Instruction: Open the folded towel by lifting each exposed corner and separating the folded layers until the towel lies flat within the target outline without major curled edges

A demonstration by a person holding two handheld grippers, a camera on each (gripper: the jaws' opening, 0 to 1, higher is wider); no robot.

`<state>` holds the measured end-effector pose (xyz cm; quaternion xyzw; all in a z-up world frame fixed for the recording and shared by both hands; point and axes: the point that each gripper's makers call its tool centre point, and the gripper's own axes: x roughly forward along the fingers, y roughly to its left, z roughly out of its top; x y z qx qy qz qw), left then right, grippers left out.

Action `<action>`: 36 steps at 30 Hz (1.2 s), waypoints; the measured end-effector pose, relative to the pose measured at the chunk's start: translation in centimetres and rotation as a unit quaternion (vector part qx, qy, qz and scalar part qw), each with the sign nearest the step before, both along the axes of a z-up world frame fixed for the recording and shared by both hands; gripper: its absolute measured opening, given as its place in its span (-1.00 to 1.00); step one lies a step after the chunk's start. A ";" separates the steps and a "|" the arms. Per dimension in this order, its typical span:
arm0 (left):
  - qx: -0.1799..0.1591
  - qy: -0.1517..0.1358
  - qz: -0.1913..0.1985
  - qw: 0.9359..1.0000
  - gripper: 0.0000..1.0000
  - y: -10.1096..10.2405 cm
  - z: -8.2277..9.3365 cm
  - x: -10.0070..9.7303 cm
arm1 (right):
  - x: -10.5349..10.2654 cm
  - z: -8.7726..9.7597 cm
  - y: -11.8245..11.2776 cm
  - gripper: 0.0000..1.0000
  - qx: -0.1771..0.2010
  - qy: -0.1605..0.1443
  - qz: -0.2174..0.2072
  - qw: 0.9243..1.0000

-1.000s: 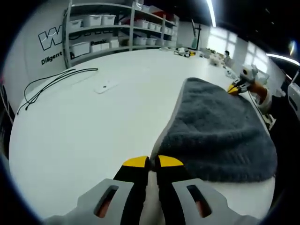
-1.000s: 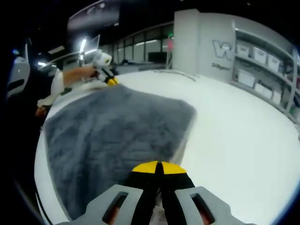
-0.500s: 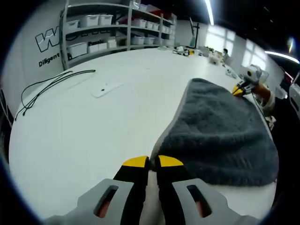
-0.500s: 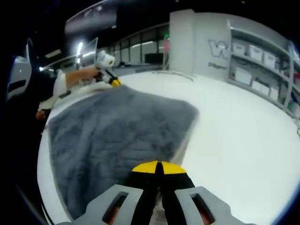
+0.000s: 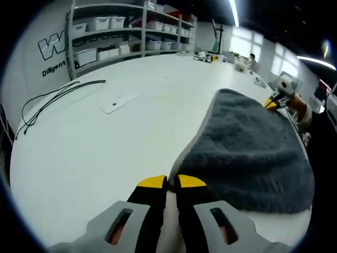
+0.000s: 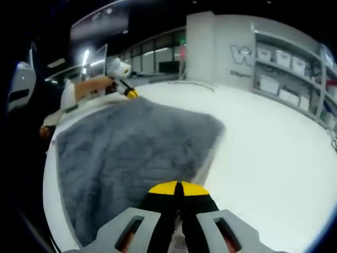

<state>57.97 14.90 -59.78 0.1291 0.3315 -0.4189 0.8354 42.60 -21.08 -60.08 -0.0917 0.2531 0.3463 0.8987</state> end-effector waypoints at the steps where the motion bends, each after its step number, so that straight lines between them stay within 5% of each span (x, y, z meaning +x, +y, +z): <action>1: 0.000 0.000 -0.001 1.000 -0.86 0.0 0.0 0.1 | -0.1 0.0 0.0 -1.00 0.000 0.000 -0.001 1.000; 17: -0.001 0.000 -0.006 1.000 -0.86 -0.4 0.0 0.9 | -0.8 0.0 0.1 -1.00 0.012 0.000 -0.015 1.000; 32: -0.001 -0.060 0.006 0.998 -0.68 1.4 2.0 0.7 | -0.2 0.7 -0.3 -1.00 -0.001 -0.017 -0.013 1.000; 36: -0.016 -0.064 0.016 0.998 -0.68 1.5 2.8 -0.8 | 0.5 1.4 -0.5 -1.00 0.002 -0.023 -0.014 1.000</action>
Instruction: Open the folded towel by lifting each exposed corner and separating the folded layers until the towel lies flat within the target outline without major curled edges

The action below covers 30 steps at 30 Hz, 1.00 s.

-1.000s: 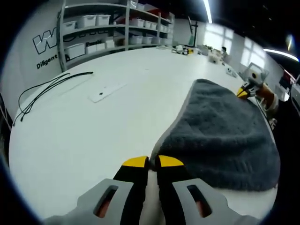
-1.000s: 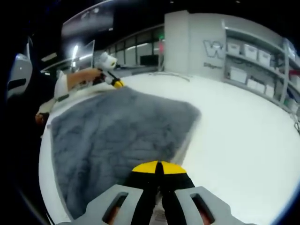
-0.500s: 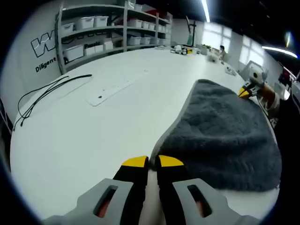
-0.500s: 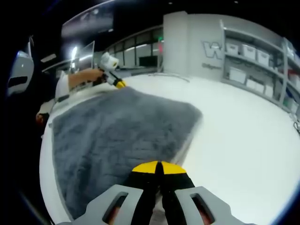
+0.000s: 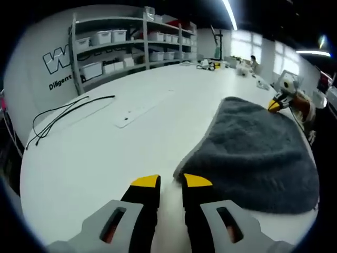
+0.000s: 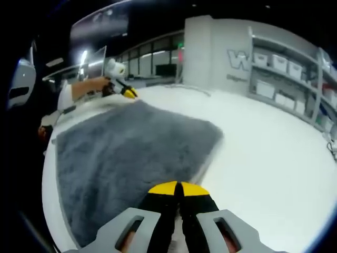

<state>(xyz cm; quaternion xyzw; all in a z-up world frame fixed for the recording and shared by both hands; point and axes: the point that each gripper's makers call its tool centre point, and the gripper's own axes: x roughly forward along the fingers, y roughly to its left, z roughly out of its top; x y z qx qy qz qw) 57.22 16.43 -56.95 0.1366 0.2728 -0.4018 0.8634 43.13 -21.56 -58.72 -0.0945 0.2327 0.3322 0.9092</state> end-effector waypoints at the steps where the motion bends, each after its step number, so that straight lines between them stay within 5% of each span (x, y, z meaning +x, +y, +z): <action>1: 0.000 0.000 0.000 1.000 -0.68 -0.1 0.0 -0.5 | 0.3 0.3 0.1 -1.00 0.002 -0.005 0.001 1.000; 16: -0.054 0.011 0.041 0.998 -0.78 0.8 0.7 -6.2 | 3.0 2.4 0.8 -1.00 0.028 -0.011 -0.003 1.000; 30: -0.101 0.010 0.066 0.993 -0.90 0.4 1.0 -10.4 | 5.7 3.1 2.0 -1.00 -0.003 -0.021 0.032 0.999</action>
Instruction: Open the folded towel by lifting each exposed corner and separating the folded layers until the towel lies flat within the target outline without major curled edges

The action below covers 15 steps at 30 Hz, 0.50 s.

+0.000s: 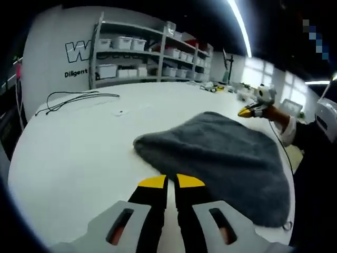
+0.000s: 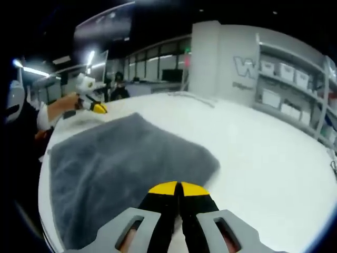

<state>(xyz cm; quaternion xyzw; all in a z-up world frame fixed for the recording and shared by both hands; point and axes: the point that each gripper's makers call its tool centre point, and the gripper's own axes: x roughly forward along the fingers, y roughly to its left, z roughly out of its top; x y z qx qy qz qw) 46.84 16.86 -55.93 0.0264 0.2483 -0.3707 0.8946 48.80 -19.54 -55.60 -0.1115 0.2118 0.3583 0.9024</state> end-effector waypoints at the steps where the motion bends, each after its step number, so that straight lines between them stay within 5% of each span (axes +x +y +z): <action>1: 0.001 0.001 0.000 1.000 -0.90 -0.1 -0.1 -0.4 | 0.2 0.1 0.1 -1.00 -0.001 0.000 0.002 1.000; 15: -0.009 0.004 0.016 1.000 -0.93 -0.9 -0.5 -5.0 | 3.3 -0.3 1.3 -1.00 -0.026 0.001 0.020 0.999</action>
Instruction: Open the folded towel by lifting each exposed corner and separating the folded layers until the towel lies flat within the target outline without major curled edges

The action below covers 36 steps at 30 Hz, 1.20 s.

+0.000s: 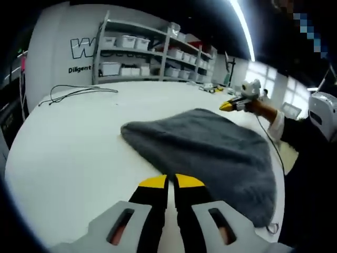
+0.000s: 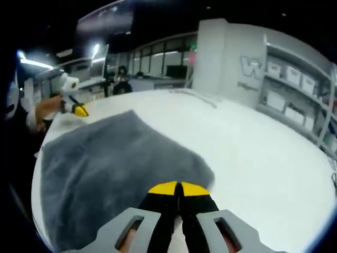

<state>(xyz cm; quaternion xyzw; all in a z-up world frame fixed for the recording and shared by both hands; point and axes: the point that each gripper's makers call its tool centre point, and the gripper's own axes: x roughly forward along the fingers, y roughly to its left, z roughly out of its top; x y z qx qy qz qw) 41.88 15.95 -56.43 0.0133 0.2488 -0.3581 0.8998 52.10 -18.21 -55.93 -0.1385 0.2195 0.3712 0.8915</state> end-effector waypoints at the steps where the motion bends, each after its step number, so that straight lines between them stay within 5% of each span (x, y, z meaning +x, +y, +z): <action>1: 0.000 0.000 -0.001 1.000 -0.93 -0.2 0.0 -0.3 | 0.3 -0.1 0.0 -1.00 -0.002 0.000 0.001 1.000; 21: -0.023 0.044 -0.032 0.998 -0.98 -5.1 -2.5 -4.6 | 3.5 -2.5 1.0 -1.00 -0.019 0.004 0.004 1.000; 36: -0.019 0.071 -0.021 0.997 -0.98 -4.8 -3.4 -5.0 | 4.2 -3.7 0.5 -1.00 -0.037 -0.001 -0.004 0.999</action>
